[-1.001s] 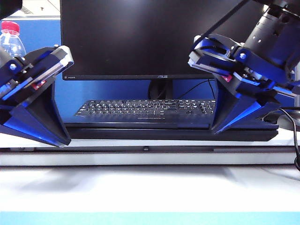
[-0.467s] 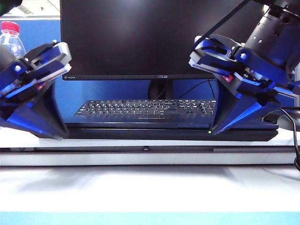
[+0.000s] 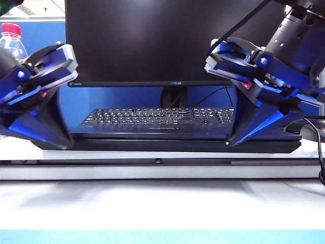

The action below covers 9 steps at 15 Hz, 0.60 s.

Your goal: Open the lid of the black laptop.

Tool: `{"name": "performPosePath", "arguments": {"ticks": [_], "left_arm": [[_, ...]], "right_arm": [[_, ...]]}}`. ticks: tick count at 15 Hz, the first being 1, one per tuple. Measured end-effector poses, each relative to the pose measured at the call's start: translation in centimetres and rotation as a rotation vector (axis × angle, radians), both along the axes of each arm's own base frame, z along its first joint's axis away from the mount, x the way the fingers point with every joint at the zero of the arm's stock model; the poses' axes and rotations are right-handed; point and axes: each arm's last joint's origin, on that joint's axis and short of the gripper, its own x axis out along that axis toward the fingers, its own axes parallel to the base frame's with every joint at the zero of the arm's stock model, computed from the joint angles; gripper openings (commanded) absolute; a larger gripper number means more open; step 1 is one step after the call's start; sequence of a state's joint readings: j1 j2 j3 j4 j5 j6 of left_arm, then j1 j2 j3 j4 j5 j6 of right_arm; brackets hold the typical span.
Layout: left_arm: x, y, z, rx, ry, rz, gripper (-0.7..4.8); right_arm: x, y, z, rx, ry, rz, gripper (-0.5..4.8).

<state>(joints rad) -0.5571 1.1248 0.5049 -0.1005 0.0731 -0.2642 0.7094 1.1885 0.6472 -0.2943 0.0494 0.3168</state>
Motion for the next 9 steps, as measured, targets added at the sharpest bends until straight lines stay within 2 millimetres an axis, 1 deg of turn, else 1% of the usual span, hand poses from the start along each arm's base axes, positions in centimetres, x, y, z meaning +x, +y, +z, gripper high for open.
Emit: {"name": "performPosePath", "arguments": {"ticks": [9], "left_arm": [[0.12,-0.08,0.16,-0.012,-0.018,-0.003,0.53]], "right_arm": [[0.00,0.00,0.00,0.000,0.000,0.000,-0.01]]}}
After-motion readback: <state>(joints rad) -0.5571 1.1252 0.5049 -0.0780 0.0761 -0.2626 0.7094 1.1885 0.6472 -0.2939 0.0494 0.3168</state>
